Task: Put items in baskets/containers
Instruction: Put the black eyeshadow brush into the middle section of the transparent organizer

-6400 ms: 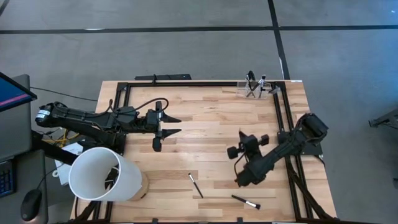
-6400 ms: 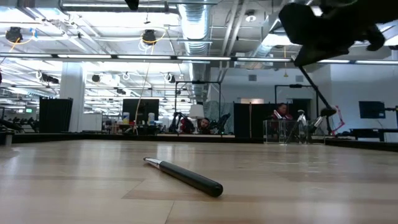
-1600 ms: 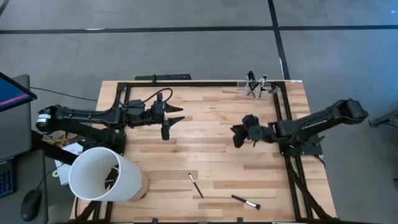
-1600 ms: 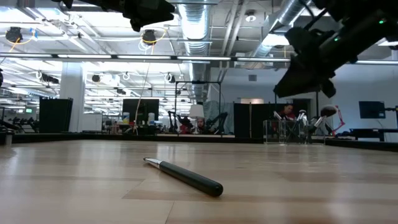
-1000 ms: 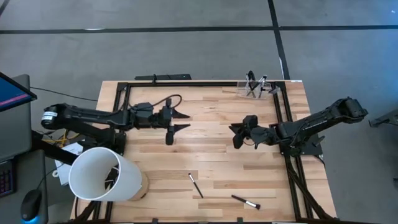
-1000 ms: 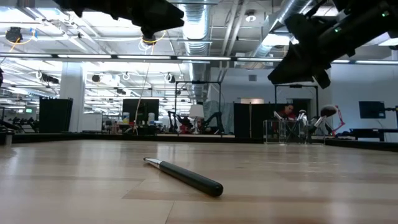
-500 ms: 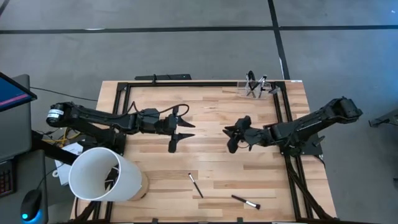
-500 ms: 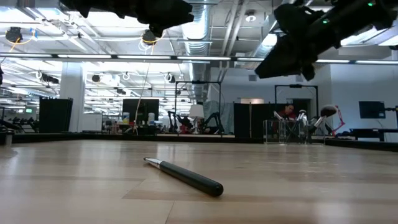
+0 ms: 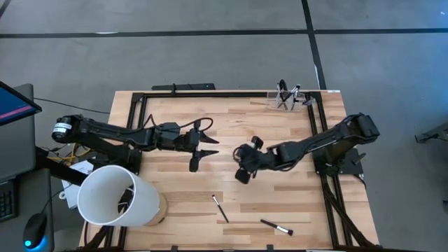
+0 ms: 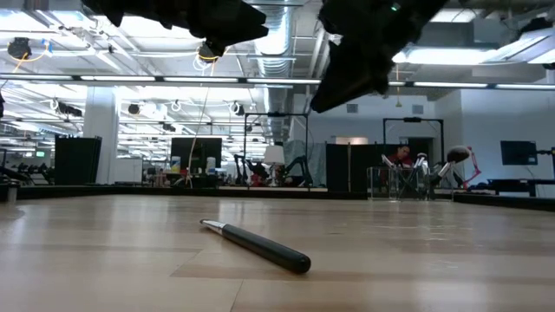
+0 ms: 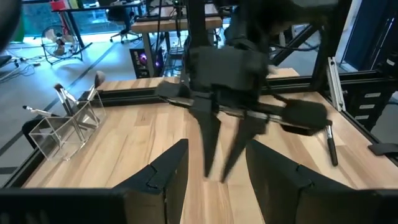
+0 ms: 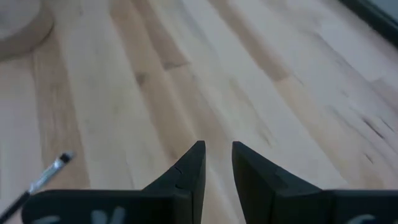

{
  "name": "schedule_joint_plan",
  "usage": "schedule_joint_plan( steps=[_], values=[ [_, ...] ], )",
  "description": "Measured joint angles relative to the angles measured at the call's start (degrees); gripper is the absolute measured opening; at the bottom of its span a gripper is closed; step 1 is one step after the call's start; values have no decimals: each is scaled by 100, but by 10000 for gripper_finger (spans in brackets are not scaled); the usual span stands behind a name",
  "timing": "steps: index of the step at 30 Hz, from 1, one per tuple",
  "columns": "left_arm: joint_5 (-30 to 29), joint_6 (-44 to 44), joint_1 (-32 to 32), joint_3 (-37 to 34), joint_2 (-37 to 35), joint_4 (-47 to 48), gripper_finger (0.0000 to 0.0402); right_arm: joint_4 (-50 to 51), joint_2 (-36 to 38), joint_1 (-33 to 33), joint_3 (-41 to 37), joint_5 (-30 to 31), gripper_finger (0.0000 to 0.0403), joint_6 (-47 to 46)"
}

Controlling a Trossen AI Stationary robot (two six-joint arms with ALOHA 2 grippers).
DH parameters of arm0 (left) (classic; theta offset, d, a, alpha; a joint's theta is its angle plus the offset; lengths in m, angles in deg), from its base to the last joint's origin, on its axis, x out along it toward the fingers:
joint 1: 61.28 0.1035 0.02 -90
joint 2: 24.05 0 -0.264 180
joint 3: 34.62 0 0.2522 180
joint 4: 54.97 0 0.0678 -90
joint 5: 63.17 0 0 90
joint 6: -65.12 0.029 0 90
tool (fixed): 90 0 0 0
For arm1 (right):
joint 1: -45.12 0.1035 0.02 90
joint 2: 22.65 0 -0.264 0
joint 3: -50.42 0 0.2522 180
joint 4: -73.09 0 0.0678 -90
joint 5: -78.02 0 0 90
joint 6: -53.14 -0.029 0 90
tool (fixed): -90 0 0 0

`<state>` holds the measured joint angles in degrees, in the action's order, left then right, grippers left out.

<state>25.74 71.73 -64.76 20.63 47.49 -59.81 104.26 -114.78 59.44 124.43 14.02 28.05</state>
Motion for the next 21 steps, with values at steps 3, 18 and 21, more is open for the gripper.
schedule_joint_plan(
  steps=[3,18,21],
  values=[
    [-108,0,1,-4,-65,12,158,111,-306,70,372,-76,70,158],
    [-252,-262,-4,-9,-810,381,158,509,-1930,489,2283,-242,70,198],
    [-252,-262,-25,-9,-873,408,158,826,-2232,549,2698,-224,70,-71]
  ],
)
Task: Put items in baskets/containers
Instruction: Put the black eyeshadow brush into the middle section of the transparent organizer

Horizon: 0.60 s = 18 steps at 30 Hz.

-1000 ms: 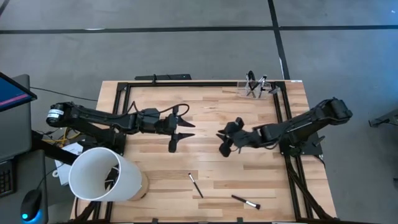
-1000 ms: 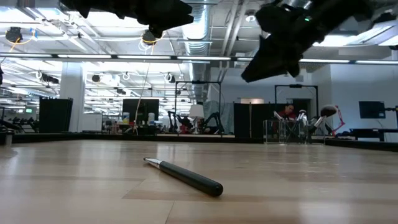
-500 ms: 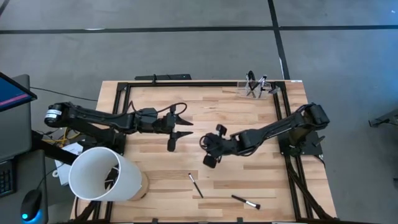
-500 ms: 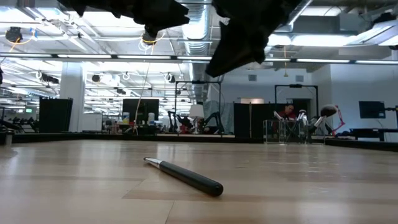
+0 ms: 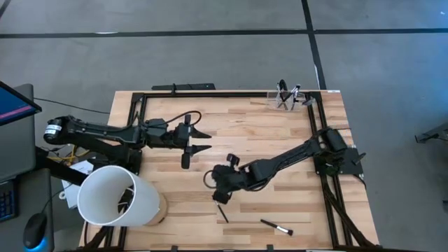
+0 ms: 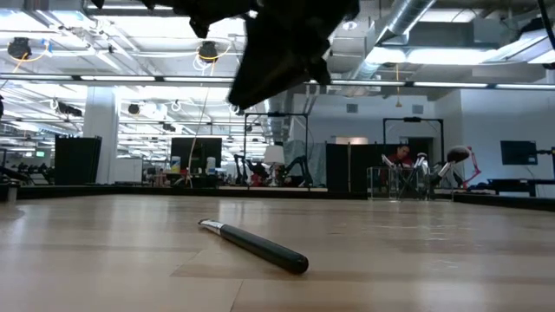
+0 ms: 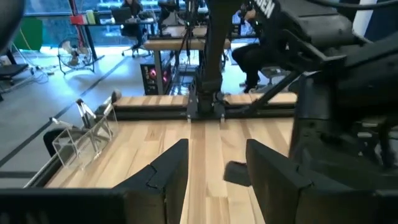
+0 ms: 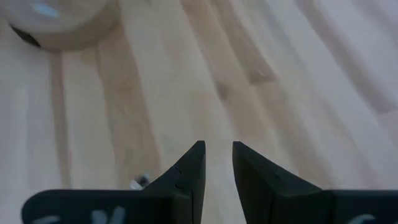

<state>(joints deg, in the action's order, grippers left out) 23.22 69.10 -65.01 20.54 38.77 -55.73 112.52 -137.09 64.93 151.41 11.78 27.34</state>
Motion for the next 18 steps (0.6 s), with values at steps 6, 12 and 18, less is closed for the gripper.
schedule_joint_plan(
  steps=[6,12,18],
  values=[
    [3,2,-2,0,-144,39,158,320,-301,253,476,-206,70,-605],
    [299,2,-131,-2,-439,451,158,367,-415,479,619,-192,70,-1191],
    [303,-118,-357,-2,-738,643,158,337,-571,625,629,-219,70,-1754]
  ],
)
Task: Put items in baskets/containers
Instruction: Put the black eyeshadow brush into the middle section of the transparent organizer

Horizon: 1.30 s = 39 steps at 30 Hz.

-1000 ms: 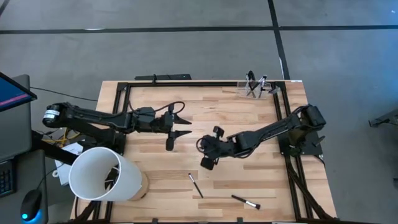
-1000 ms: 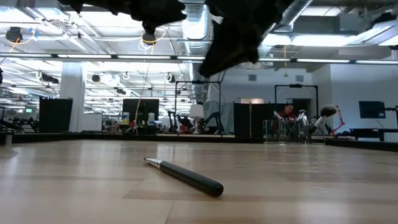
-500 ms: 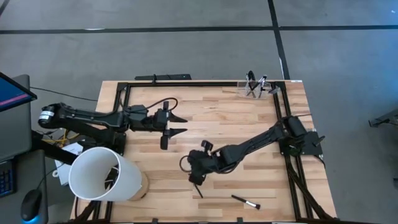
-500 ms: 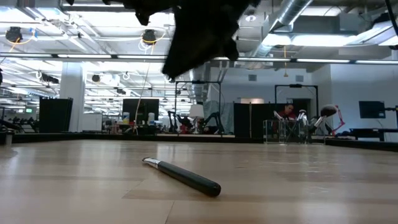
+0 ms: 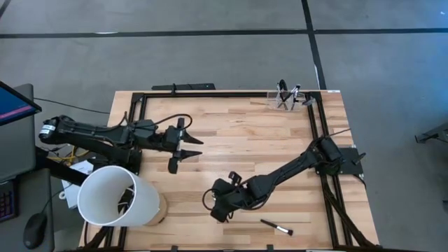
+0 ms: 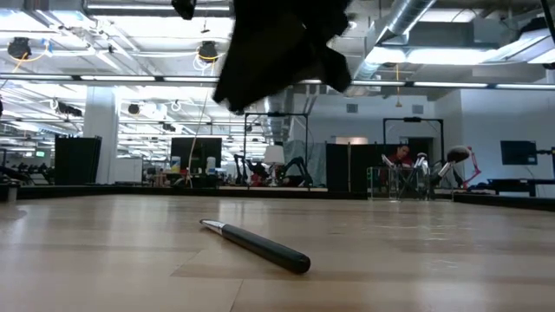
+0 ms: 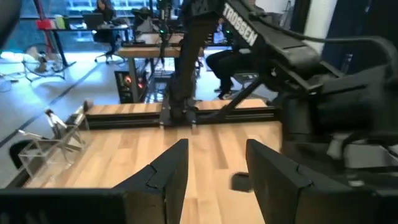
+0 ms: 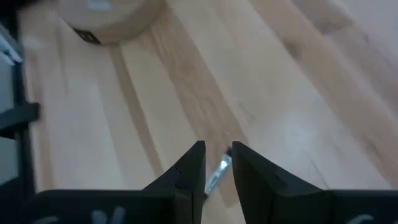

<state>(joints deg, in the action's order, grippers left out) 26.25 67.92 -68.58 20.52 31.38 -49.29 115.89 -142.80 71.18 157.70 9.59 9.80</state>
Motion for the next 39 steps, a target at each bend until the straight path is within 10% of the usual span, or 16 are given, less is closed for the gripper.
schedule_joint_plan(
  steps=[26,39],
  values=[
    [-3,-1237,-766,-1060,-784,-146,158,-253,-618,328,194,25,93,-774],
    [-124,-1385,-1323,-1056,-770,-235,158,2798,-2211,416,3218,85,93,-1445]
  ],
)
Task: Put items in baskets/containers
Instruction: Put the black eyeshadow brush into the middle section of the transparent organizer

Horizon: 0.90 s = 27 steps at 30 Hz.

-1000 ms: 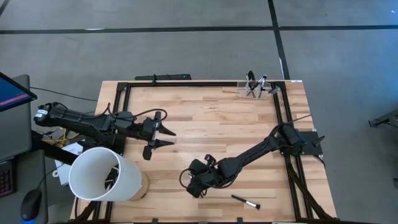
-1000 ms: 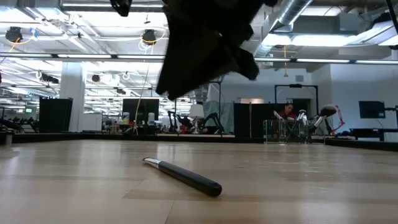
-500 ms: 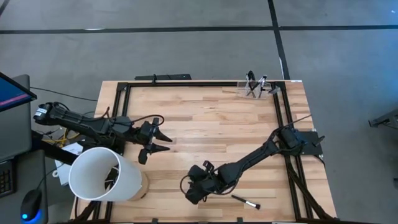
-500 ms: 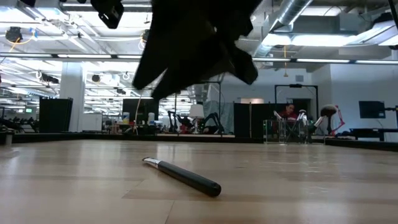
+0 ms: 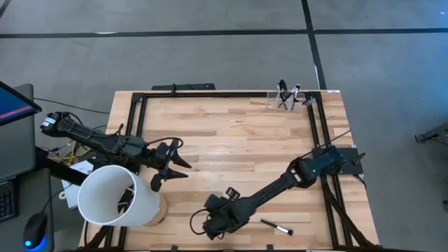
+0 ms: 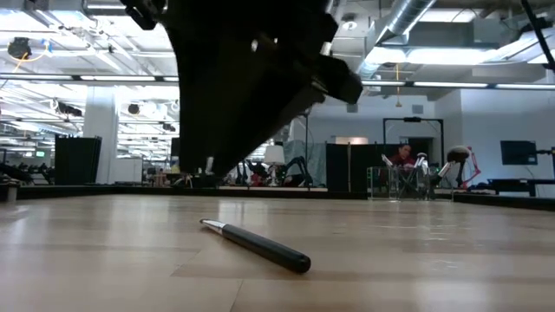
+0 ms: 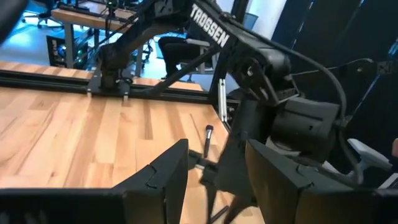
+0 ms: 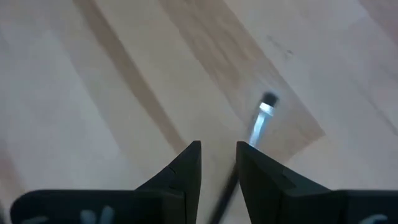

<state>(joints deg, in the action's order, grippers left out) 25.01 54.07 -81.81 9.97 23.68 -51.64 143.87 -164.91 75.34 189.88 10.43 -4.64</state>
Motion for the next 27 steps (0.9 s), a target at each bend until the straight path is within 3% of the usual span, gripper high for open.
schedule_joint_plan(
  steps=[9,16,27],
  values=[
    [-164,0,-281,-5,-2,-16,158,616,-340,-186,434,-344,93,-211],
    [-551,-22,-394,-172,-2,-87,158,787,-334,-185,432,-167,93,-276],
    [-585,-39,-392,-349,-1,-398,158,709,-334,-183,430,-144,93,-325]
  ],
)
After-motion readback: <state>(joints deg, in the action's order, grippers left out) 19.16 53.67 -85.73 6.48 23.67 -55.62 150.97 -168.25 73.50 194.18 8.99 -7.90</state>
